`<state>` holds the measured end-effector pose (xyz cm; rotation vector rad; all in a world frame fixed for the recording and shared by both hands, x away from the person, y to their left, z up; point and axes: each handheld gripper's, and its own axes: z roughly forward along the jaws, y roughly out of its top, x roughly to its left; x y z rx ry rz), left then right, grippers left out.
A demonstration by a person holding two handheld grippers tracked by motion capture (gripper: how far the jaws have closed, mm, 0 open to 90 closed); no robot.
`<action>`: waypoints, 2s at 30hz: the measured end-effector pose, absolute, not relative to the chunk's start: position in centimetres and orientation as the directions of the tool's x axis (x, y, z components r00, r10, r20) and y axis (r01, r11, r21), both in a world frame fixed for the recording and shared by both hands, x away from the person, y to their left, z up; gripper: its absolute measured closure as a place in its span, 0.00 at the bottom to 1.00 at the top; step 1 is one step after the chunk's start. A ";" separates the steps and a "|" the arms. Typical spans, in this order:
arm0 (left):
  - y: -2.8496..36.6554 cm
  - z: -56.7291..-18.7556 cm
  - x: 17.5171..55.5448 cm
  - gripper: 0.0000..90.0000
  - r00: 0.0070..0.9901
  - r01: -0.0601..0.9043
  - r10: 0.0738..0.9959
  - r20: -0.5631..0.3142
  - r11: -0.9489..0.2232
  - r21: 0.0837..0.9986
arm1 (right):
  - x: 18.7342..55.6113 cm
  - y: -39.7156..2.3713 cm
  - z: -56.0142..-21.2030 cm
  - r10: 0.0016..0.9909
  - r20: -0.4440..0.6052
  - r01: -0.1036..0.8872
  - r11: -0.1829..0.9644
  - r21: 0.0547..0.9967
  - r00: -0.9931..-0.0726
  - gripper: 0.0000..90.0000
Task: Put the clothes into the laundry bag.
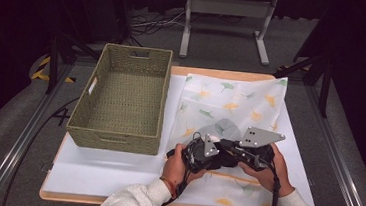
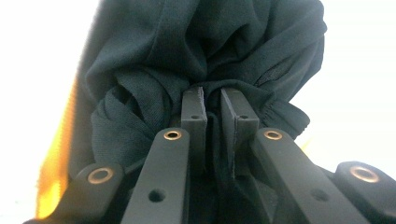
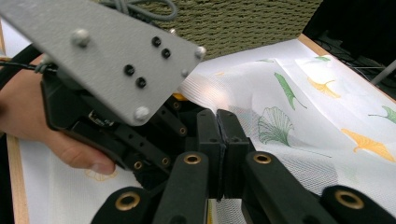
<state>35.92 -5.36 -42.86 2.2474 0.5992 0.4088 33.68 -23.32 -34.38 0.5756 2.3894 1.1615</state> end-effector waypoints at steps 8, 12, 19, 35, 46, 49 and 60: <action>-4.6 -42.4 35.5 0.85 0.861 0.277 0.503 0.069 -0.578 0.767 | 33.7 -23.2 -34.5 0.532 -0.189 0.182 0.567 0.803 -0.825 1.00; -2.8 -41.3 33.8 0.75 0.881 0.233 0.465 0.081 -0.578 0.782 | 33.8 -23.3 -34.5 0.533 -0.192 0.180 0.568 0.803 -0.824 1.00; 0.5 -40.4 32.3 0.78 0.881 0.200 0.461 0.105 -0.565 0.801 | 33.7 -23.1 -34.4 0.531 -0.196 0.177 0.571 0.802 -0.824 1.00; -3.4 -42.8 35.2 1.00 0.863 0.260 0.494 0.108 -0.617 0.743 | 33.6 -22.8 -34.6 0.523 -0.194 0.177 0.576 0.798 -0.830 1.00; -5.4 -43.2 37.0 1.00 0.837 0.296 0.538 0.100 -0.598 0.745 | 33.8 -22.9 -34.8 0.524 -0.188 0.188 0.582 0.791 -0.830 1.00; -5.4 -43.2 37.1 1.00 0.835 0.299 0.542 0.092 -0.588 0.751 | 33.8 -23.0 -34.9 0.526 -0.186 0.193 0.582 0.790 -0.830 1.00; -2.3 -42.0 35.4 1.00 0.861 0.252 0.500 0.090 -0.573 0.780 | 33.8 -23.1 -35.0 0.529 -0.186 0.194 0.581 0.790 -0.828 1.00</action>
